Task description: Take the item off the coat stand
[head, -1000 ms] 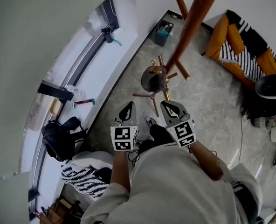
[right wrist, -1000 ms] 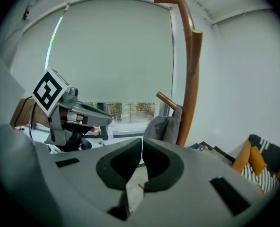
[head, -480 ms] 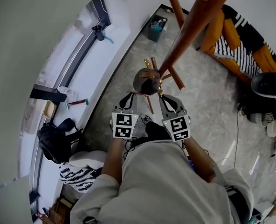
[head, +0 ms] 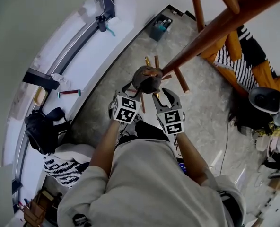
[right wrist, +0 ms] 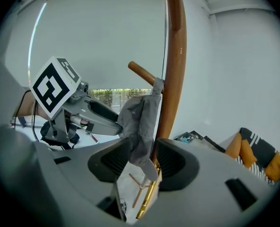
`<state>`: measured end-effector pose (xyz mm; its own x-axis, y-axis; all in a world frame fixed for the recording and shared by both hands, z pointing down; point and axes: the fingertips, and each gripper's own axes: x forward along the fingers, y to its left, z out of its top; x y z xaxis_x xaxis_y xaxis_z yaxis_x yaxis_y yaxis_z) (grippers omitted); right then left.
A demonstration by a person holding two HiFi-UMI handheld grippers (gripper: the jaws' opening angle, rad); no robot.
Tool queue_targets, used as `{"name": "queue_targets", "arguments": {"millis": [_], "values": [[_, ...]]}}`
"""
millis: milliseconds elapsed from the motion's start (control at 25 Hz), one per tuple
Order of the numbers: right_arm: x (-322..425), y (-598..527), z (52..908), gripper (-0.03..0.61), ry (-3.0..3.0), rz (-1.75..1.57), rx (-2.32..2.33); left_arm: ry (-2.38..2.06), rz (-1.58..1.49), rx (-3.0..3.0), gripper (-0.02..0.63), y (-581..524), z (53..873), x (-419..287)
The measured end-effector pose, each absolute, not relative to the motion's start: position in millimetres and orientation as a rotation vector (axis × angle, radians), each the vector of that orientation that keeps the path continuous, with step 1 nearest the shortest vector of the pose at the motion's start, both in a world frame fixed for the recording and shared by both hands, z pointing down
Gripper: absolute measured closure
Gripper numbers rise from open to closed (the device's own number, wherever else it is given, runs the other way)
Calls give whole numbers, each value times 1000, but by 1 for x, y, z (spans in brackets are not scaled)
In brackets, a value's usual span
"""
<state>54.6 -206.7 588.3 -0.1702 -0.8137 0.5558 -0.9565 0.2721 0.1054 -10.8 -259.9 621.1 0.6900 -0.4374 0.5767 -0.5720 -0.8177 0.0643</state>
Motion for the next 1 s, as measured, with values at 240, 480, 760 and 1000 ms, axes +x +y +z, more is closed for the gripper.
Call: {"name": "queue_targets", "arguments": {"millis": [240, 480, 760, 1000], "values": [[55, -223, 599, 423, -2000, 388, 1577, -801, 847, 2660, 431, -265, 627, -1], [56, -231, 599, 523, -1981, 345, 1585, -880, 835, 2691, 578, -270, 617, -5], [54, -226, 585, 531, -2021, 321, 1602, -952, 799, 2712, 581, -267, 598, -12], [45, -225, 567, 531, -2061, 288, 1619, -990, 768, 2755, 581, -266, 575, -18]]}}
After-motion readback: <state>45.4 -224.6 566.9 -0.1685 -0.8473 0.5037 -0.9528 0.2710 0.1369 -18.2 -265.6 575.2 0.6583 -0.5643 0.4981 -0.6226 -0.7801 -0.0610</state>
